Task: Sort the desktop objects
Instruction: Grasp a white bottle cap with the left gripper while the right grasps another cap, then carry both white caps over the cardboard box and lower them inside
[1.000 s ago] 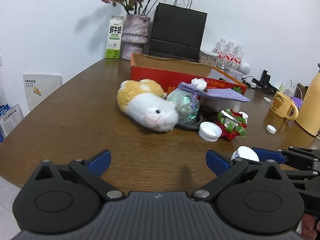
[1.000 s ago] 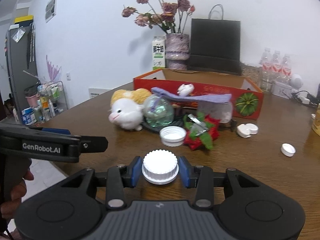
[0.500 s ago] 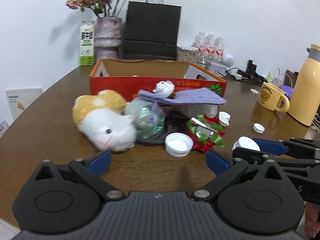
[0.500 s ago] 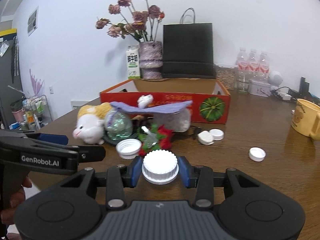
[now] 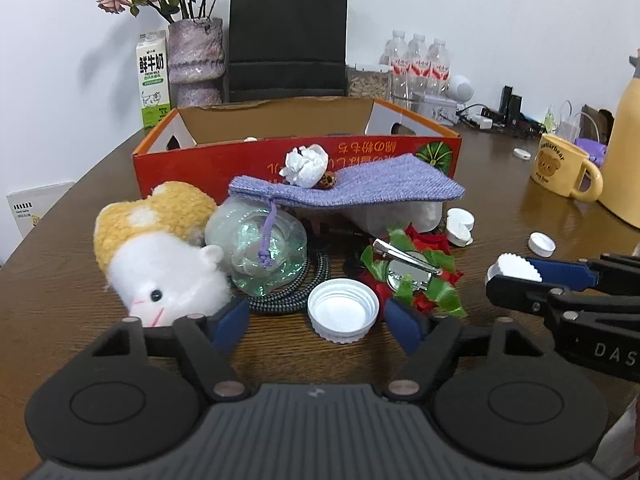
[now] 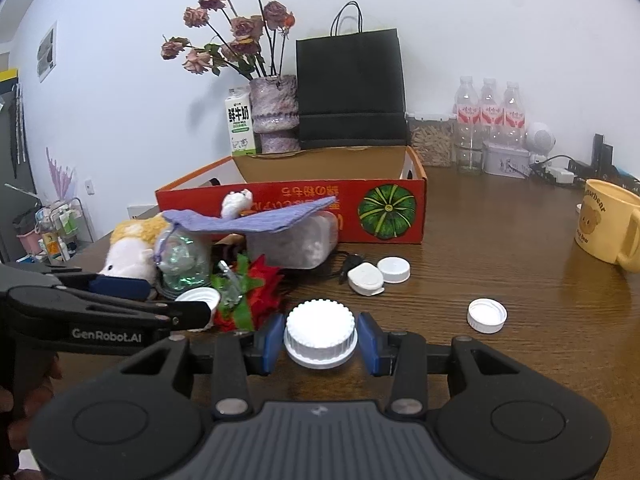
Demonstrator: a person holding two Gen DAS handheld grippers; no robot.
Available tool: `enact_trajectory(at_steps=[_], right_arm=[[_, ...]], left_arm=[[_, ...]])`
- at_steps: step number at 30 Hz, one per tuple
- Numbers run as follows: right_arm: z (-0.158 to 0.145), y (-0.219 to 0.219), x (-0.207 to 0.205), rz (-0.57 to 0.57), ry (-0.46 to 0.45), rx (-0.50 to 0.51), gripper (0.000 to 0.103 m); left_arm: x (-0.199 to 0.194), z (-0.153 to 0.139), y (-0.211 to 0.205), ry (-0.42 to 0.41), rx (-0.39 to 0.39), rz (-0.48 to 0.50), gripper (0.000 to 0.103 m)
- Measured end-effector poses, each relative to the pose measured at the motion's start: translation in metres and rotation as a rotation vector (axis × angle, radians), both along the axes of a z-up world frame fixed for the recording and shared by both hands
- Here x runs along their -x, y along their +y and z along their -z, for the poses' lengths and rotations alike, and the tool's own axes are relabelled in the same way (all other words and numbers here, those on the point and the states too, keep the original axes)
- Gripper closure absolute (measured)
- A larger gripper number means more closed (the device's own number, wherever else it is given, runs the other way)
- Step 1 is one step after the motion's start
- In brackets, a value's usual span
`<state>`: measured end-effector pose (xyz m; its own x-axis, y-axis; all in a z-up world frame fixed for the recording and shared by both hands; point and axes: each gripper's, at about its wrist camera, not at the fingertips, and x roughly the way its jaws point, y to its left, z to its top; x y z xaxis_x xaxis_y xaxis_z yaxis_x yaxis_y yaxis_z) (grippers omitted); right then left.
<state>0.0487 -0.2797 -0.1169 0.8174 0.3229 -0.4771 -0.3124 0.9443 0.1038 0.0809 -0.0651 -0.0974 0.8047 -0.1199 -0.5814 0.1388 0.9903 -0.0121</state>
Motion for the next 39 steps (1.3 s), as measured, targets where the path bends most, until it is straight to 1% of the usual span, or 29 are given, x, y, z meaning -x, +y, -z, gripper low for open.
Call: enact_trajectory(at_steps=[3, 8, 10, 11, 12, 15, 27, 39], right_arm=[[0.003, -0.003, -0.006, -0.002, 0.009, -0.007, 0.064], [0.006, -0.004, -0.011, -0.01, 0.021, -0.009, 0.064], [0.007, -0.004, -0.012, -0.014, 0.025, -0.014, 0.064], [0.008, -0.004, -0.012, -0.015, 0.027, -0.014, 0.064], [0.008, -0.004, -0.012, -0.016, 0.027, -0.015, 0.064], [0.008, -0.004, -0.011, -0.017, 0.024, -0.015, 0.064], [0.003, 0.001, -0.007, -0.009, 0.015, -0.001, 0.064], [-0.016, 0.005, 0.004, 0.002, -0.041, 0.015, 0.064]], left_arm=[[-0.003, 0.003, -0.003, 0.009, -0.008, 0.002, 0.028], [-0.005, 0.002, -0.009, -0.022, -0.049, 0.002, 0.029], [-0.004, 0.002, -0.011, -0.03, -0.065, 0.01, 0.04], [-0.004, 0.002, -0.011, -0.033, -0.068, 0.015, 0.052], [-0.003, 0.002, -0.012, -0.036, -0.073, 0.017, 0.061], [-0.002, 0.002, -0.013, -0.042, -0.083, 0.024, 0.062], [0.003, -0.001, -0.006, -0.056, -0.05, 0.026, 0.062], [0.018, -0.019, 0.003, -0.119, -0.023, 0.031, 0.062]])
